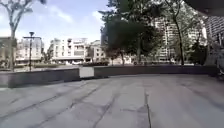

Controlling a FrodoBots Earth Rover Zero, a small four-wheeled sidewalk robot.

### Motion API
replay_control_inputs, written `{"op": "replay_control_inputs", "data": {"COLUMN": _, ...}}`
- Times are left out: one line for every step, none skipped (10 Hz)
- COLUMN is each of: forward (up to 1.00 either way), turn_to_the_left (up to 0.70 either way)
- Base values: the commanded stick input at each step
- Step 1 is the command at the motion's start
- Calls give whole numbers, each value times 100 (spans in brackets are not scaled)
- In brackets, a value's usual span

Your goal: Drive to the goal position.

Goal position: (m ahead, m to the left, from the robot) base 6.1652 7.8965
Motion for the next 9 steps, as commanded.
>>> {"op": "replay_control_inputs", "data": {"forward": -70, "turn_to_the_left": -35}}
{"op": "replay_control_inputs", "data": {"forward": -70, "turn_to_the_left": -35}}
{"op": "replay_control_inputs", "data": {"forward": -70, "turn_to_the_left": -35}}
{"op": "replay_control_inputs", "data": {"forward": -70, "turn_to_the_left": -35}}
{"op": "replay_control_inputs", "data": {"forward": -37, "turn_to_the_left": -52}}
{"op": "replay_control_inputs", "data": {"forward": 0, "turn_to_the_left": -70}}
{"op": "replay_control_inputs", "data": {"forward": 0, "turn_to_the_left": -70}}
{"op": "replay_control_inputs", "data": {"forward": 0, "turn_to_the_left": -52}}
{"op": "replay_control_inputs", "data": {"forward": 0, "turn_to_the_left": -25}}
